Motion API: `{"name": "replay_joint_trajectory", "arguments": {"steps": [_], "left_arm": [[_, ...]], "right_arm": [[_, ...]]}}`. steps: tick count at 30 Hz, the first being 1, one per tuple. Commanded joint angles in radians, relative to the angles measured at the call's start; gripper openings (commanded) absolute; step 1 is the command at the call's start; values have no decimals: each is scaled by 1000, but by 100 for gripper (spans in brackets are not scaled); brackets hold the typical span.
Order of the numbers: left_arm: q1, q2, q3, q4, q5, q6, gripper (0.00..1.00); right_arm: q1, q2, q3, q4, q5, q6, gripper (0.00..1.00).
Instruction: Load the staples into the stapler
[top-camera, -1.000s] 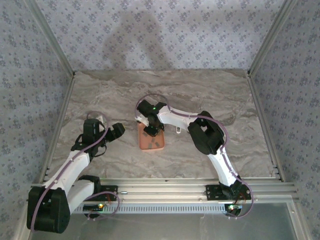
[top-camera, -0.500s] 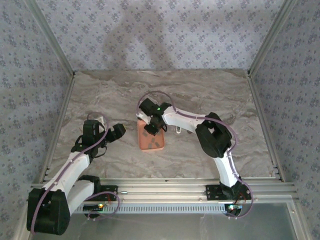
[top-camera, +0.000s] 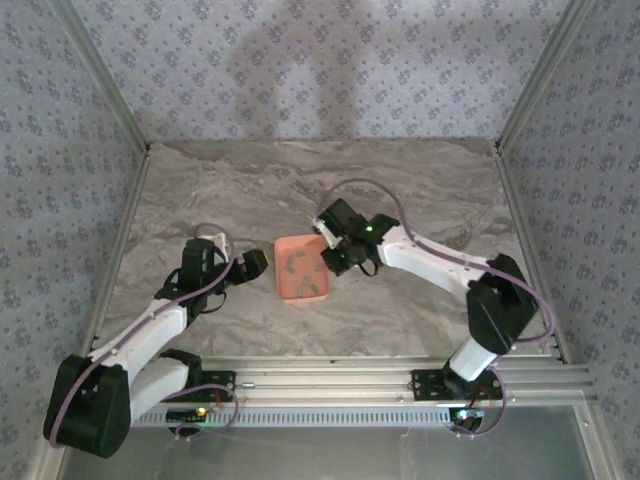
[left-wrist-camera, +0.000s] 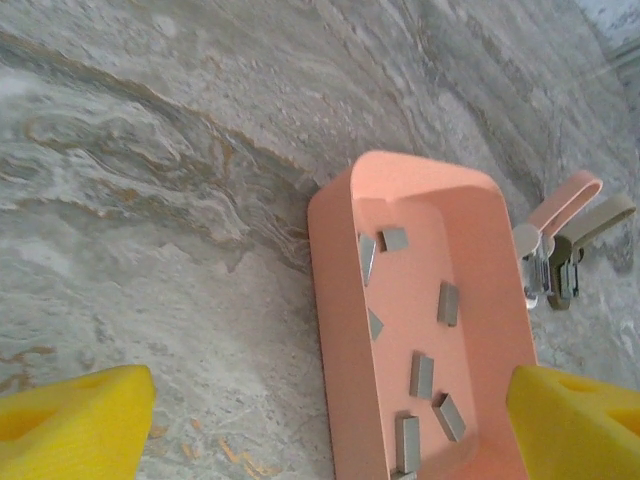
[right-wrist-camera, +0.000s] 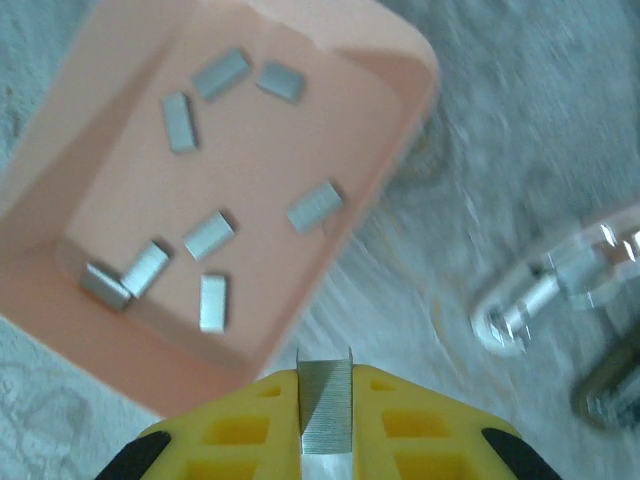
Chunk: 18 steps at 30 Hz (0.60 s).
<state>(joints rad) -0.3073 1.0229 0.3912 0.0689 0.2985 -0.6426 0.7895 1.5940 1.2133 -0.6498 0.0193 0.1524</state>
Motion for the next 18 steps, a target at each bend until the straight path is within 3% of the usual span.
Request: {"name": "replay_joint_trajectory", "arguments": {"steps": [1, 11, 18], "left_arm": [[-40, 51, 43, 55, -14, -8, 91], [-123, 156, 116, 56, -29, 17, 91], [-130, 174, 124, 60, -30, 19, 91]], "right_arm": [[-26, -83, -97, -105, 16, 141, 16], [-100, -159, -340, -125, -3, 374, 16], [-132, -144, -401, -117, 1, 418, 17]]}}
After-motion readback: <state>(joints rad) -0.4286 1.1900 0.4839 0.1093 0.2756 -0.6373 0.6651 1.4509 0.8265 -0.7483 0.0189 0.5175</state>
